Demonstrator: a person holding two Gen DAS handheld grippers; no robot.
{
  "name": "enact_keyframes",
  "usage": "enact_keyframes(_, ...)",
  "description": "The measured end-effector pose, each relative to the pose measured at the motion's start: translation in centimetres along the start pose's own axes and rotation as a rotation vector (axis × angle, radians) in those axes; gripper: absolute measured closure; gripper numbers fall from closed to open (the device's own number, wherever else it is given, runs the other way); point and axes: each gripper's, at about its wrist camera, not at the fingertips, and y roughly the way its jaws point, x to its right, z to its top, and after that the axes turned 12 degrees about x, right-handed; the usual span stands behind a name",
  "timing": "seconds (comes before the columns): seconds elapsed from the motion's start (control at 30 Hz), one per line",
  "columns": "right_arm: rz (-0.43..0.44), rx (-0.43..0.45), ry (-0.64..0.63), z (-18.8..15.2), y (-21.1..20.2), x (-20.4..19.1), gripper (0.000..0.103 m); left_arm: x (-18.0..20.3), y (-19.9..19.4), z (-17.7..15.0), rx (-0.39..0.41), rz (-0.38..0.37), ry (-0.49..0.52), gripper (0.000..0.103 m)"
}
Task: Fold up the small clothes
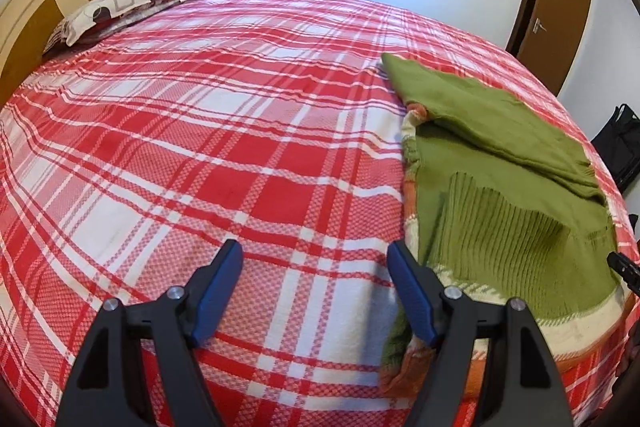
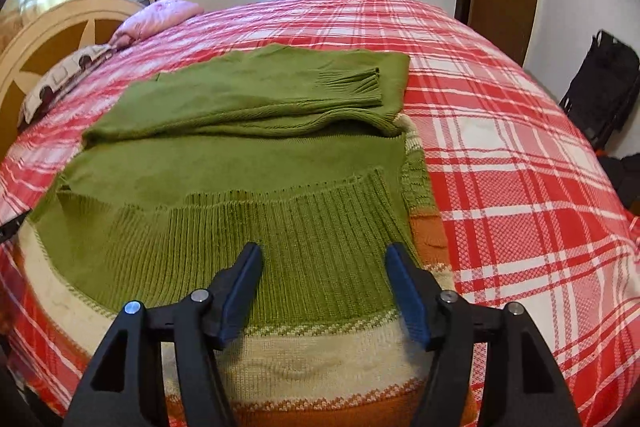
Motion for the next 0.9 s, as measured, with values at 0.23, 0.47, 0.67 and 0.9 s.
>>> enact_keyframes(0.23, -0.087, 0.041, -0.121, -0.6, -0.4, -1.9, 0.033, -1.6, -0.8, 0.1, 0.027, 0.046, 0.003, 0.026)
enact_keyframes(0.47, -0.196, 0.11, -0.279, -1.2, -0.6, -4.1, 0.029, -10.8, -3.7, -0.8, 0.092, 0.103, -0.16, 0.026)
enact_keyframes(0.67, -0.208, 0.068, -0.253, -0.8, -0.7, -4.0, 0.029, -12.7, -3.4, -0.8, 0.091, 0.131, -0.231, 0.026)
enact_keyframes(0.9, 0.238, 0.018, -0.367, -5.6, -7.5, -12.8, 0.029, -13.5, -6.3, -3.3, 0.022, 0.322, -0.144, 0.01)
